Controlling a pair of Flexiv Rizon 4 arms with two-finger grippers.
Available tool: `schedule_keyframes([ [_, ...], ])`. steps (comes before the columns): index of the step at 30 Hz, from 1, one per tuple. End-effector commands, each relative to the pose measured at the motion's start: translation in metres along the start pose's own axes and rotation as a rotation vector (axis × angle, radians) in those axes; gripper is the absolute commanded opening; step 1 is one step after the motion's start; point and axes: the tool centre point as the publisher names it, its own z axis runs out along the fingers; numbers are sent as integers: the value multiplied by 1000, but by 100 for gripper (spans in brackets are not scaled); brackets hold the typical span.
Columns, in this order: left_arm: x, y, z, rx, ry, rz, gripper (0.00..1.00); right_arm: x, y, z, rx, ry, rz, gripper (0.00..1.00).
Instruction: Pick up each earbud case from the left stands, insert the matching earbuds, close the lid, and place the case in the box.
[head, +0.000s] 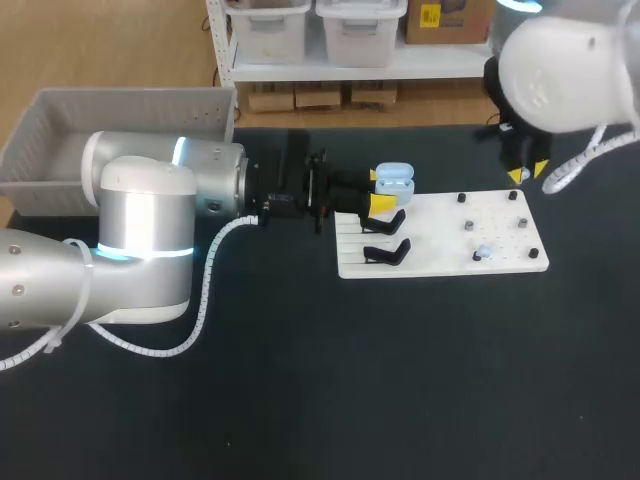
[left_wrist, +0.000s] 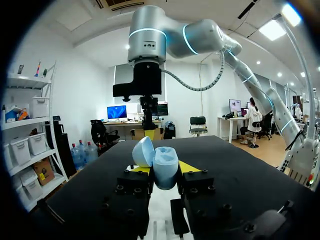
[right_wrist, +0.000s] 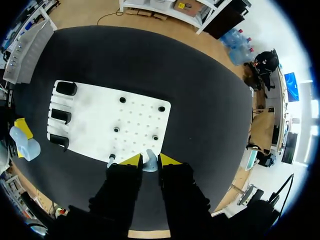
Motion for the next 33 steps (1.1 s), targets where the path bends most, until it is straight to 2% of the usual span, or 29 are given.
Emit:
schedule_keyframes([
  [1,1,-1,0,-6,-4,3,0,3,-1,0,-2,-8,1,0],
  [15,1,-1,0,-6,-4,3,0,3,-1,0,-2,-8,1,0],
  [23,1,-1,0,-6,-4,3,0,9,36,-75,-54,-108,-9,0],
  [28,1,-1,0,-6,-4,3,0,22,59,-105,-79,-81,-1,0],
  [33,1,-1,0,-6,-4,3,0,33,77,-119,-116,-47,-4,0],
])
